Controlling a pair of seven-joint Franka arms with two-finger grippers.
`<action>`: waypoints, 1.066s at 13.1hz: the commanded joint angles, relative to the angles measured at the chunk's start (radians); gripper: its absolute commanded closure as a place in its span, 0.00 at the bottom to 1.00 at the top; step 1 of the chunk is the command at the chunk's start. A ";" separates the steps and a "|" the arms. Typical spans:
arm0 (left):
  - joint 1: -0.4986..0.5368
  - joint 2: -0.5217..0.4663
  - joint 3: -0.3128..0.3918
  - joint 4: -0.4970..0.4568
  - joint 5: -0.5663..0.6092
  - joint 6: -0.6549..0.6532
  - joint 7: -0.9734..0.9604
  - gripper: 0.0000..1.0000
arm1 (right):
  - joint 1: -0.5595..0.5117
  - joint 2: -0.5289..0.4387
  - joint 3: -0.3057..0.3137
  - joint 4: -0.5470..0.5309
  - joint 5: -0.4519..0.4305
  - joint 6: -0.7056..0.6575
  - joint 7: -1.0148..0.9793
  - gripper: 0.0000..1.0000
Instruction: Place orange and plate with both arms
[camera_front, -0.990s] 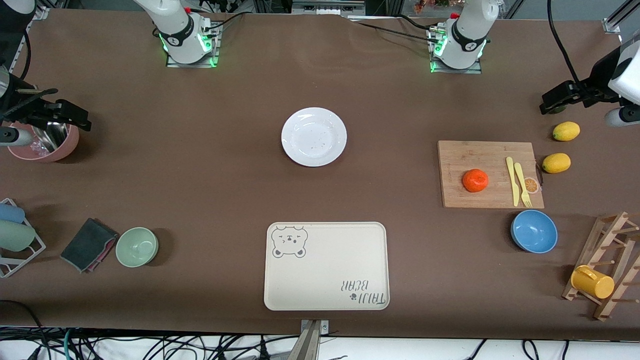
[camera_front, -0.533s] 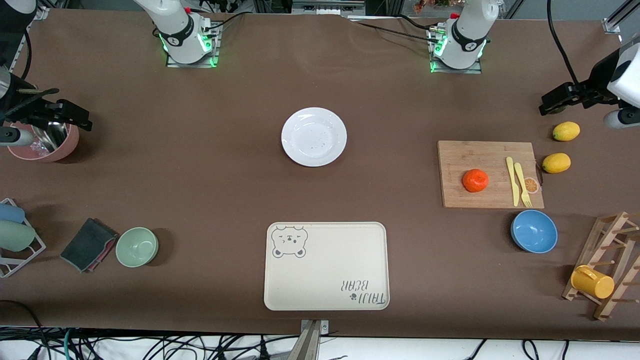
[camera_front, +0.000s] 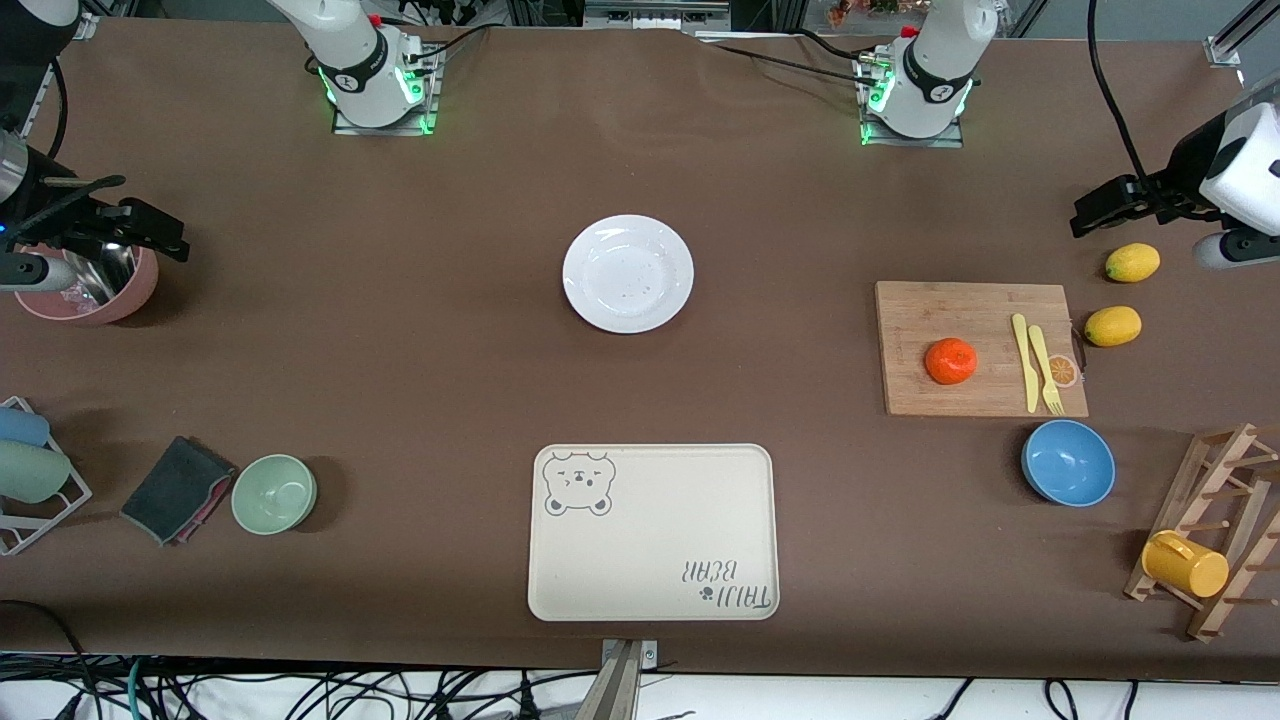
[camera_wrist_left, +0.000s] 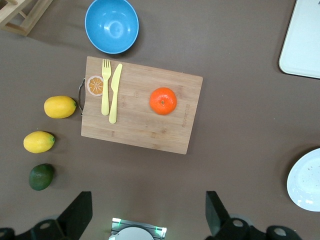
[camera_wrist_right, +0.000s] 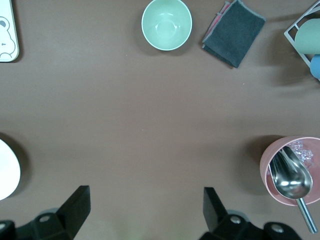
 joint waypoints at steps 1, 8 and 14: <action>0.001 0.002 -0.001 0.007 -0.008 -0.015 0.018 0.00 | -0.002 -0.011 0.001 -0.005 0.013 -0.005 -0.008 0.00; 0.004 0.003 -0.001 -0.060 0.038 0.031 0.018 0.00 | -0.001 -0.010 0.003 -0.004 0.013 0.000 -0.008 0.00; 0.006 -0.005 -0.001 -0.336 0.032 0.285 0.017 0.00 | -0.001 -0.011 0.003 -0.004 0.013 -0.004 -0.008 0.00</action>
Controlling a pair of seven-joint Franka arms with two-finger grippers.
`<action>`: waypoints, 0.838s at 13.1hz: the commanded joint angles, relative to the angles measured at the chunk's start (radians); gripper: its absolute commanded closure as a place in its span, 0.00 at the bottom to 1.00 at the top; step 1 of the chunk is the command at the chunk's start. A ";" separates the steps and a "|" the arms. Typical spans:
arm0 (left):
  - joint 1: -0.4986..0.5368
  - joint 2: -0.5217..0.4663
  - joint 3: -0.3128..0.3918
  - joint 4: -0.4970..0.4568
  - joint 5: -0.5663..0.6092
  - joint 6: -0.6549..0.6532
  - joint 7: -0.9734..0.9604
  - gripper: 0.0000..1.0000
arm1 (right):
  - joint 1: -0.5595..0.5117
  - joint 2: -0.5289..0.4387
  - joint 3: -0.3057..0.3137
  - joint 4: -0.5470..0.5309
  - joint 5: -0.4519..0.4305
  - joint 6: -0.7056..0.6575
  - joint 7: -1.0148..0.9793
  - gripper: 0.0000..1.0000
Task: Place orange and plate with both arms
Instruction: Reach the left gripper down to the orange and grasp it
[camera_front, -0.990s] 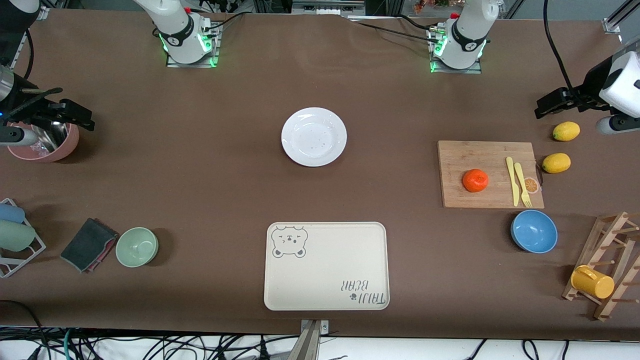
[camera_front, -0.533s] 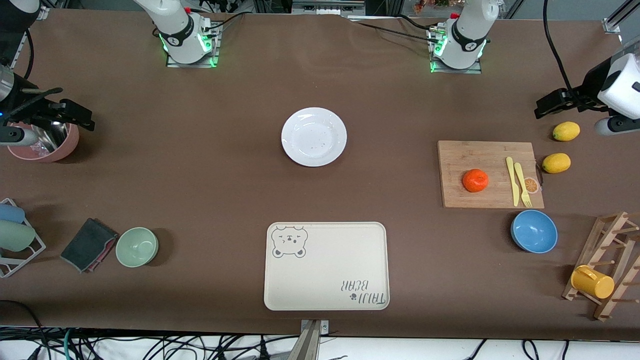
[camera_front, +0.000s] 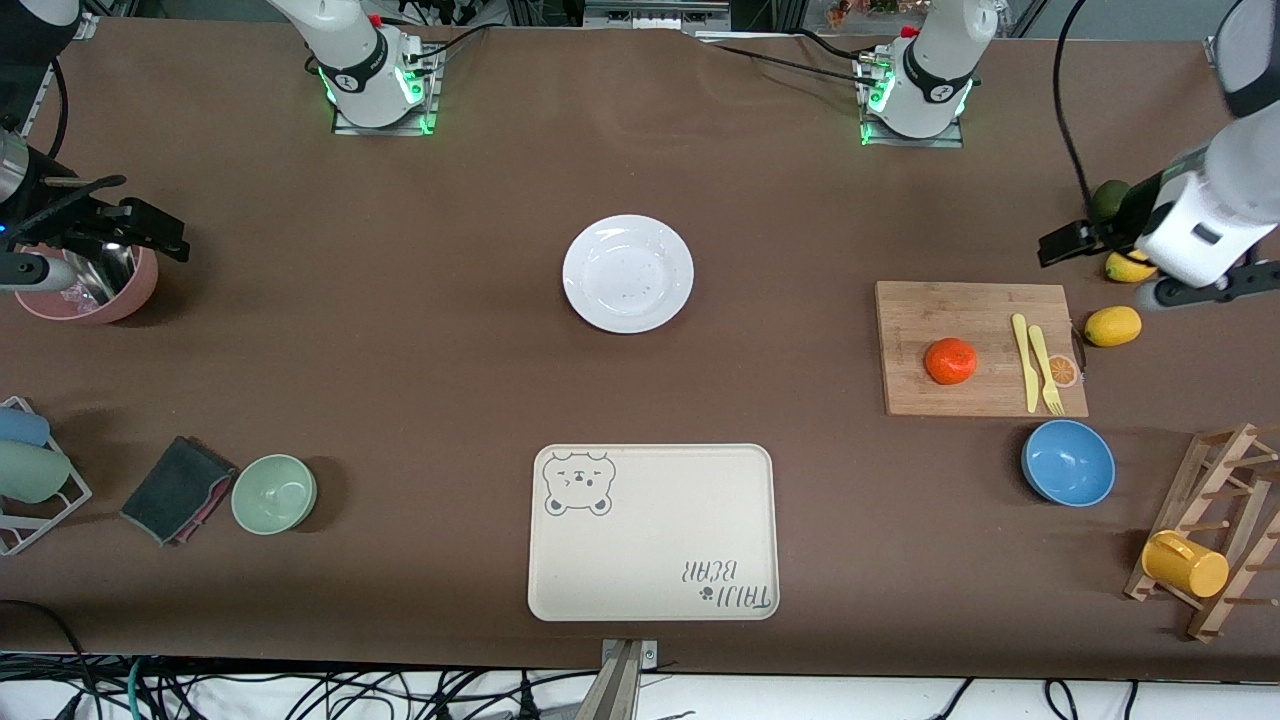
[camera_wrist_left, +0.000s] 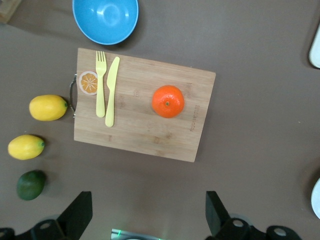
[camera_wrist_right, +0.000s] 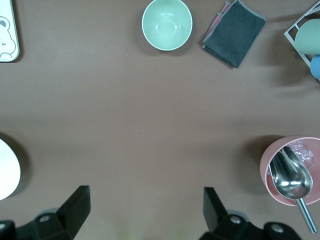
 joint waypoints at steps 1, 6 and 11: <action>0.003 -0.017 -0.004 -0.140 0.016 0.122 0.017 0.00 | -0.001 -0.011 0.002 -0.004 0.015 -0.005 -0.008 0.00; -0.004 0.027 -0.004 -0.348 0.016 0.435 0.020 0.00 | -0.001 -0.010 0.002 -0.004 0.015 -0.004 -0.008 0.00; -0.004 0.154 -0.002 -0.419 0.016 0.665 0.018 0.00 | -0.001 -0.011 0.002 -0.005 0.015 -0.005 -0.008 0.00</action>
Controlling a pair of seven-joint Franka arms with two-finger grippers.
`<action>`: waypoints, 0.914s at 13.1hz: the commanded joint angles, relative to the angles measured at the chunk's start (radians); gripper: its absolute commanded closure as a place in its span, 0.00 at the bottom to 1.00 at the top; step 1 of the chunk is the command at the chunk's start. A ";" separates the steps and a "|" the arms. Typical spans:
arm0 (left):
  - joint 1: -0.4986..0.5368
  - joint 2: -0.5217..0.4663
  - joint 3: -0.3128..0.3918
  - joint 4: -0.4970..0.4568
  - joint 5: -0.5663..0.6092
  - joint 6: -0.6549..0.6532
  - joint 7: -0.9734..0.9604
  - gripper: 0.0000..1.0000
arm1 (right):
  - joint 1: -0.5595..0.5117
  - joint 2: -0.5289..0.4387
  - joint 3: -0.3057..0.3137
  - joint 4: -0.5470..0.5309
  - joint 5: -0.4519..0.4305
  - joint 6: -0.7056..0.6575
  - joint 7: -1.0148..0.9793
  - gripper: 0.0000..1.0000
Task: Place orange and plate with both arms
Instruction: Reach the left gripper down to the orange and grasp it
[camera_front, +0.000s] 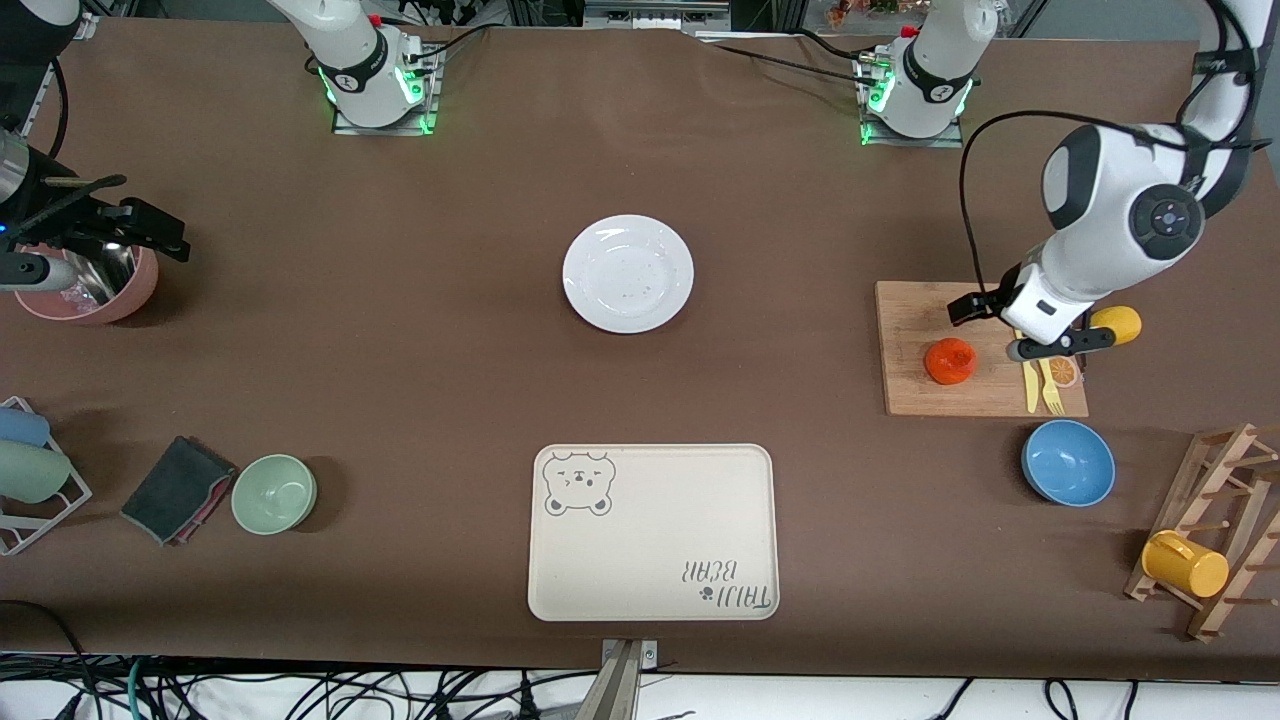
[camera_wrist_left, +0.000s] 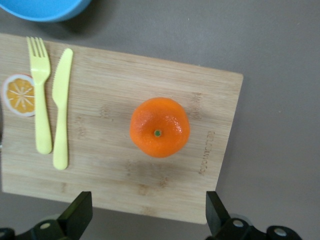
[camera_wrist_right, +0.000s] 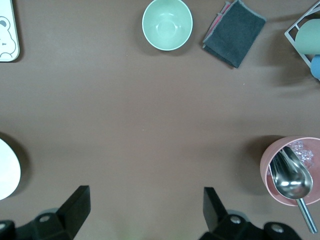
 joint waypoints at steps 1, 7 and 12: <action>-0.003 0.068 0.000 0.002 0.016 0.091 0.017 0.00 | -0.001 -0.011 0.001 -0.005 0.014 -0.007 -0.008 0.00; -0.013 0.174 0.002 0.012 0.016 0.208 0.017 0.00 | -0.001 -0.011 0.001 -0.005 0.014 -0.005 -0.008 0.00; -0.013 0.230 0.002 0.022 0.028 0.286 0.018 0.00 | -0.001 -0.011 0.001 -0.005 0.014 -0.005 -0.008 0.00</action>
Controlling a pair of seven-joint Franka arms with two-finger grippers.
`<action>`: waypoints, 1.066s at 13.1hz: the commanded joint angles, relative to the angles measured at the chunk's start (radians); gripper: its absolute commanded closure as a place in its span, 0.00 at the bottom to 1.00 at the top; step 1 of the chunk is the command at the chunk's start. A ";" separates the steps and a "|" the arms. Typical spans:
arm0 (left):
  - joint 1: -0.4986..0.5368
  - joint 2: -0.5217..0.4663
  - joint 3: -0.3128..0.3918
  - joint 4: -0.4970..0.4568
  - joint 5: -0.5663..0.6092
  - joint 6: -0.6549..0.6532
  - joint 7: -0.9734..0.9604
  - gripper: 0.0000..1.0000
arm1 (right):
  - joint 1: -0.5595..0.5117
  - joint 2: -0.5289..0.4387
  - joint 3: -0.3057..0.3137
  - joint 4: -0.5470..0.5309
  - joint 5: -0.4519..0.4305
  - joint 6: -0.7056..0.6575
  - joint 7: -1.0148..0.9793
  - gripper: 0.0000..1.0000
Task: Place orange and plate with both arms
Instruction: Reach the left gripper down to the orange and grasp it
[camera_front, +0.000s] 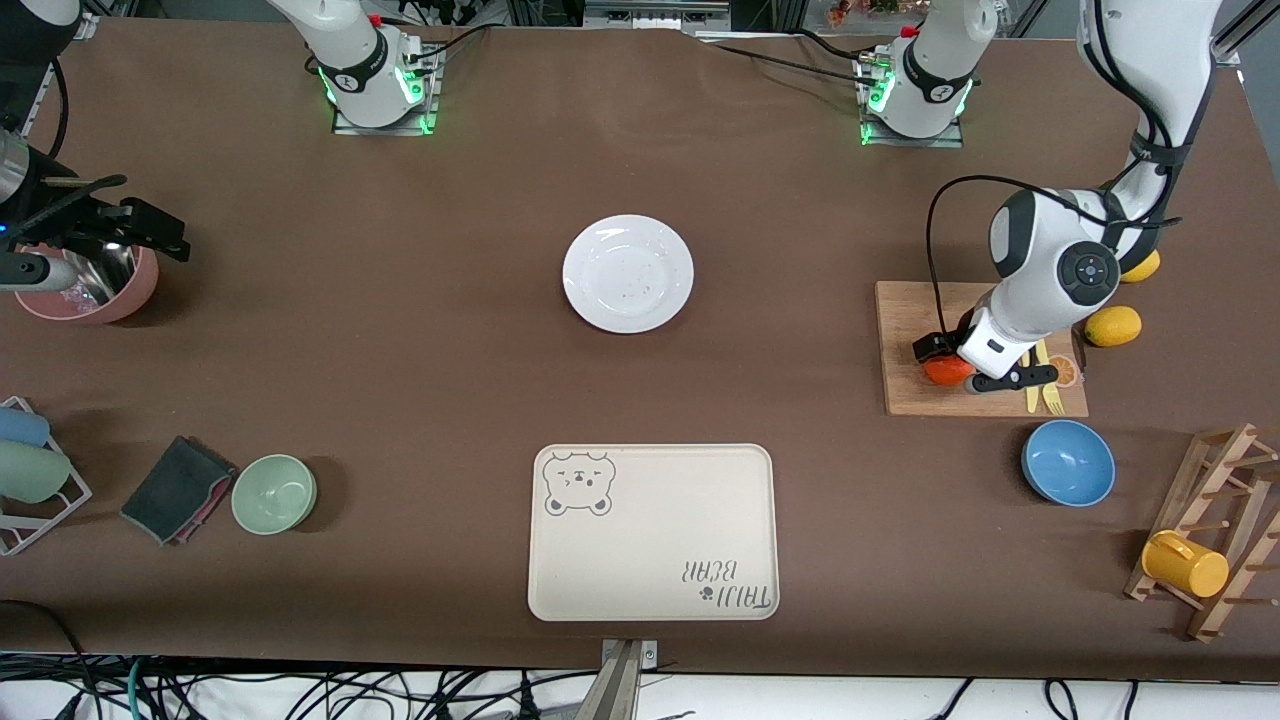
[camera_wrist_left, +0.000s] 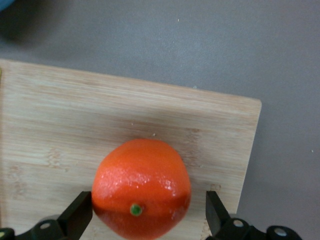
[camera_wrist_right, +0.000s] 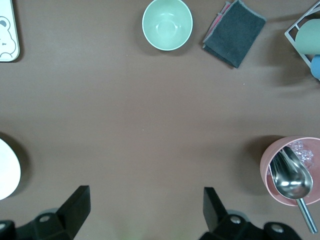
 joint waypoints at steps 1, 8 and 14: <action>-0.004 0.031 0.005 0.033 0.027 0.011 0.015 0.00 | -0.001 -0.011 0.001 -0.005 0.014 -0.005 -0.008 0.00; -0.004 0.059 0.007 0.033 0.027 0.054 0.016 0.59 | -0.001 -0.011 0.000 -0.005 0.014 -0.007 -0.008 0.00; -0.038 -0.004 0.004 0.033 0.024 0.042 0.008 1.00 | -0.001 -0.011 0.001 -0.005 0.014 -0.007 -0.008 0.00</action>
